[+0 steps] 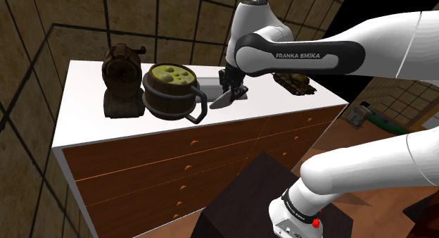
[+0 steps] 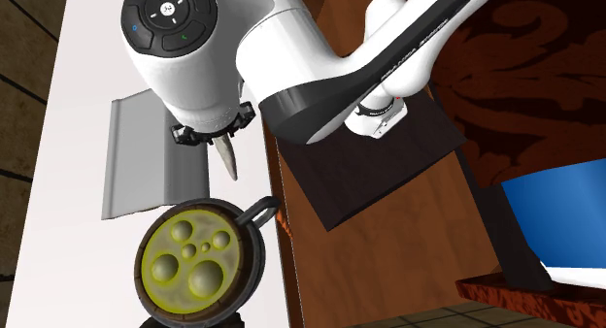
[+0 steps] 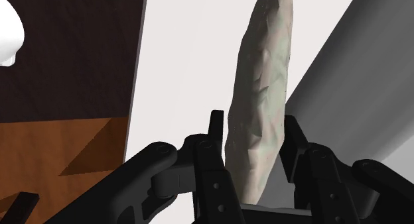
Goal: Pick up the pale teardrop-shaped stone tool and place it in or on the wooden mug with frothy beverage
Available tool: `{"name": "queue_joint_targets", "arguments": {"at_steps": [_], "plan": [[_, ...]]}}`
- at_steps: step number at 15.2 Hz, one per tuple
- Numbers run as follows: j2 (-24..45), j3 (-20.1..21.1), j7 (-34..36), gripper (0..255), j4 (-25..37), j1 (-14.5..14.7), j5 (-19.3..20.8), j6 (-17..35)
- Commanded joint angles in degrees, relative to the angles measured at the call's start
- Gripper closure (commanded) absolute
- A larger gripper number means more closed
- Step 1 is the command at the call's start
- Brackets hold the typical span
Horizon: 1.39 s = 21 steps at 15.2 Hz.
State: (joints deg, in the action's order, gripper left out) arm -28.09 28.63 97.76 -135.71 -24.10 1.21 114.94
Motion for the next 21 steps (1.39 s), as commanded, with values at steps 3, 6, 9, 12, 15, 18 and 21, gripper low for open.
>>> {"name": "queue_joint_targets", "arguments": {"at_steps": [3, 6, 9, 12, 15, 18, 21], "plan": [[-0.5, -0.5, -0.6, 255, 2.3, 0.0, -0.1, -2.7], [-0.8, -0.9, -1.1, 255, 4.4, -0.1, -0.1, -5.0], [-0.9, -1.2, -1.6, 255, 6.5, -0.2, 0.0, -7.3], [-0.9, -1.5, -2.0, 255, 8.8, -0.3, 0.1, -9.5], [-0.8, -1.8, -2.4, 255, 11.2, -0.4, 0.2, -11.7], [-0.6, -2.0, -2.7, 255, 13.6, -0.6, 0.3, -13.9], [-0.2, -2.1, -3.1, 255, 16.2, -0.8, 0.5, -16.2]]}}
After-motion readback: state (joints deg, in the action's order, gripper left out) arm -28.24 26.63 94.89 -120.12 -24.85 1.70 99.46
